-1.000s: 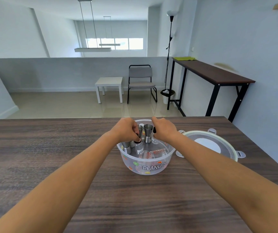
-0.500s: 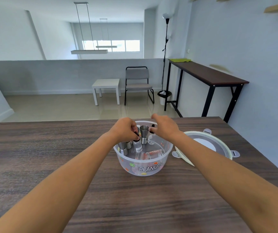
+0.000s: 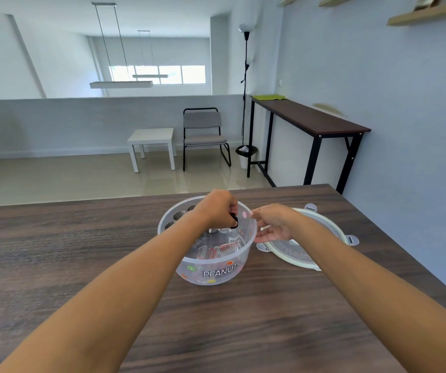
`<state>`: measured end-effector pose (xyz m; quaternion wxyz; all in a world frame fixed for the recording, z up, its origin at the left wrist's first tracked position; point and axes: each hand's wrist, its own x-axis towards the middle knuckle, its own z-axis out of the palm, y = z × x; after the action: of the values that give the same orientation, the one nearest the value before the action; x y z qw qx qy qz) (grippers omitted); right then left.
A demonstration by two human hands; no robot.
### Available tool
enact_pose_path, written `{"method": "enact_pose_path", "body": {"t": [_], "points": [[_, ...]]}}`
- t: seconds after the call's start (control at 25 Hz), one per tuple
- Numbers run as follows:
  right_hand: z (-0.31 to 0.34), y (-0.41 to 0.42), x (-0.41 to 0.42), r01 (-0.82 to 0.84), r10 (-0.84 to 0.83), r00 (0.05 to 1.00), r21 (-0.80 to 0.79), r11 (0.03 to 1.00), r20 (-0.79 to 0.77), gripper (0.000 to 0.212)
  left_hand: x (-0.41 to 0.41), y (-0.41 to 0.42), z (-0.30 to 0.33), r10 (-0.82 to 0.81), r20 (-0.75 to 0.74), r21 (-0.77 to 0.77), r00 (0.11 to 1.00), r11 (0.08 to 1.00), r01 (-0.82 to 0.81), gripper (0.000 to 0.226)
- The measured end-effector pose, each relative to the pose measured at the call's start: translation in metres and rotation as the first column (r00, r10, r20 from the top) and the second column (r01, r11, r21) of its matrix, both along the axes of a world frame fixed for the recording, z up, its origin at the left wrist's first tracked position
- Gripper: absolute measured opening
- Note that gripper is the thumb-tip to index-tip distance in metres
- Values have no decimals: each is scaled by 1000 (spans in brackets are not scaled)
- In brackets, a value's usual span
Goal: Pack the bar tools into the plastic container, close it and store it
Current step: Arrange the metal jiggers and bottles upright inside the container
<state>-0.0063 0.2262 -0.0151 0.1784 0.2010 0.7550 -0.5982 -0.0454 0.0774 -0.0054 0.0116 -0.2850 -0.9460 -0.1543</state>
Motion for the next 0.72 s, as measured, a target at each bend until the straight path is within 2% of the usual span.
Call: {"method": "enact_pose_path", "body": {"t": [0.24,0.44,0.64,0.72], "points": [[-2,4,1,21,-20,1000,-70,997,19,25,-14,16,-8,-36,-110,-96,993,995,26,23],[-1,6,2,30,-29,999,-73,997,15,9,-22,8,-14,28,-169,-91,985,995,-43,29],[-1,6,2,31,-32,999,-70,997,-3,9,-20,4,-20,70,-141,-21,988,997,-74,39],[2,5,4,28,-28,1000,-54,998,4,17,-16,1,-19,63,-137,-5,989,998,-64,47]]}}
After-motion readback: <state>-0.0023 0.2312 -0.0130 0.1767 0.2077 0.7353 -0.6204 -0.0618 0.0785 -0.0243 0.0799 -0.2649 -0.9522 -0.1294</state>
